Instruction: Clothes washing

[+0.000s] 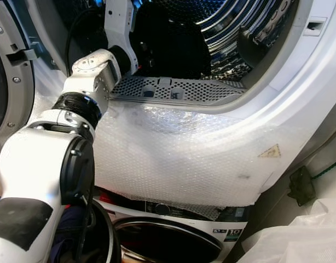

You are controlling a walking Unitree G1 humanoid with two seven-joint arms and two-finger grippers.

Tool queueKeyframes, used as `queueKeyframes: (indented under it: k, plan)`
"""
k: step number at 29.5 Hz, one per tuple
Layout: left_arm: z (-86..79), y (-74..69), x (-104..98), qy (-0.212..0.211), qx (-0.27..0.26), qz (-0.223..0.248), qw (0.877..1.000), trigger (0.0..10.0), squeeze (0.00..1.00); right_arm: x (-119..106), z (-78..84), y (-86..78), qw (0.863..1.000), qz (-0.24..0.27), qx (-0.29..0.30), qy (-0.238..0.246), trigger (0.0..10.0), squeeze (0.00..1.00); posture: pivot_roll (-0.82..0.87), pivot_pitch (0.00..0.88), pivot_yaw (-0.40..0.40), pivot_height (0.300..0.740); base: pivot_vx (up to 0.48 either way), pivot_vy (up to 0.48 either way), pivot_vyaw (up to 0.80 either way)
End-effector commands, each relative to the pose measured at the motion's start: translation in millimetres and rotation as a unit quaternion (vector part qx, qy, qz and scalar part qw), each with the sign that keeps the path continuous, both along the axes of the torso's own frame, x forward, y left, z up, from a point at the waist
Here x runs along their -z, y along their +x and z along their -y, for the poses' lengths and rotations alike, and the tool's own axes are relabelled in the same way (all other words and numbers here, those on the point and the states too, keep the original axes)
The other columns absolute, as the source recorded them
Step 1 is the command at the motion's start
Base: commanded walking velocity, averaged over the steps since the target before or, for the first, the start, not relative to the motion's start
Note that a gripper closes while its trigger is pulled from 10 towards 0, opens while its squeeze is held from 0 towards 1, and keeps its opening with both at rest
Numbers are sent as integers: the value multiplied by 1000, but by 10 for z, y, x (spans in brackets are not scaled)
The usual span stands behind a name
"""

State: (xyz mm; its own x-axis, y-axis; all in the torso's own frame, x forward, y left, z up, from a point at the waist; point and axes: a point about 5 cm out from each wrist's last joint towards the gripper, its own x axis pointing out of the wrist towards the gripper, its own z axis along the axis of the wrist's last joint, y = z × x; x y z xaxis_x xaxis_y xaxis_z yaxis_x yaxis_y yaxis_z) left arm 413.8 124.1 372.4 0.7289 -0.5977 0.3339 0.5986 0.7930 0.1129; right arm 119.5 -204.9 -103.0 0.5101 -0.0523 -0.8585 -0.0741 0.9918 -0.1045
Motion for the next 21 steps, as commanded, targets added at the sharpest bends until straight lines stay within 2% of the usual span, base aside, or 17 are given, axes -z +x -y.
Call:
queueKeyframes:
  k: [1, 3, 7, 8, 9, 11, 12, 13, 14, 15, 16, 17, 18, 19, 20, 21]
  plan:
    - [2, -29, -80, 10, 18, 15, 1000, 10000, 1000, 22, -4, -51, 1000, -15, 1, 0, 10000, 0, -44, 0, -1, 740, 0, 0, 0]
    - [18, -42, -89, 16, 32, 21, 999, 10000, 1000, 17, -4, -28, 1000, -14, 2, -1, 10000, 0, -42, 0, -2, 740, 0, 0, 0]
    - [38, -46, -185, 10, 10, 33, 999, 10000, 1000, 4, -5, 27, 1000, -12, 0, -2, 10000, 0, -32, 0, -3, 740, 0, 0, 0]
    - [32, -41, -201, 7, -2, 33, 999, 10000, 1000, 1, -6, 37, 1000, -12, -1, -2, 10000, 0, -15, 0, -4, 740, 0, 0, 0]
    - [-9, -18, -245, -1, -62, 37, 997, 10000, 1000, -14, -8, 91, 1000, -7, -4, -8, 10000, 0, -2, 0, 2, 740, 0, 0, 0]
    - [-43, -13, -285, -16, -94, 44, 994, 10000, 1000, -25, -14, 131, 1000, -3, -4, -11, 10000, 0, 0, 0, 4, 740, 0, 0, 0]
    - [-36, -36, -344, -47, -76, 53, 995, 10000, 1000, -31, -41, 162, 1000, 2, -4, -7, 10000, 0, 0, 0, 8, 740, 0, 0, 0]
    - [-36, -36, -344, -47, -76, 53, 995, 10000, 1000, -31, -41, 162, 1000, 2, -4, -7, 10000, 0, 0, 0, 8, 740, 0, 0, 0]
    - [20, -66, -365, -50, -29, 61, 996, 10000, 1000, -29, -76, 170, 1000, 4, -4, -3, 10000, 0, -1, 0, 10, 740, 0, 0, 0]
    - [146, -82, -254, 12, 43, 46, 998, 10000, 1000, -26, -98, 169, 1000, 4, -5, -1, 10000, 0, -1, 0, 10, 740, 0, 0, 0]
    - [224, -101, -164, 55, 95, 32, 993, 10000, 1000, -23, -113, 166, 1000, 3, -6, 1, 10000, 0, 4, 0, 9, 740, 0, 0, 0]
    - [284, -130, -57, 121, 142, 30, 982, 10000, 1000, -19, -128, 161, 1000, 3, -7, 2, 10000, 0, 5, 0, 9, 740, 0, 0, 0]
    - [314, -143, 25, 175, 158, 31, 971, 10000, 1000, -15, -144, 154, 1000, 2, -9, 4, 10000, 0, 3, 0, 11, 740, 0, 0, 0]
    - [323, -142, 53, 196, 158, 31, 967, 10000, 1000, -13, -151, 148, 1000, 1, -10, 6, 10000, 0, 3, 0, 10, 740, 0, 0, 0]
    - [330, -145, 58, 197, 161, 32, 967, 10000, 1000, -11, -154, 145, 1000, 1, -10, 6, 10000, 0, 3, 0, 10, 740, 0, 0, 0]
    - [319, -141, -75, 141, 134, 53, 979, 10000, 1000, -2, -163, 122, 1000, -2, -11, 7, 10000, 0, 4, 0, 8, 740, 0, 0, 0]
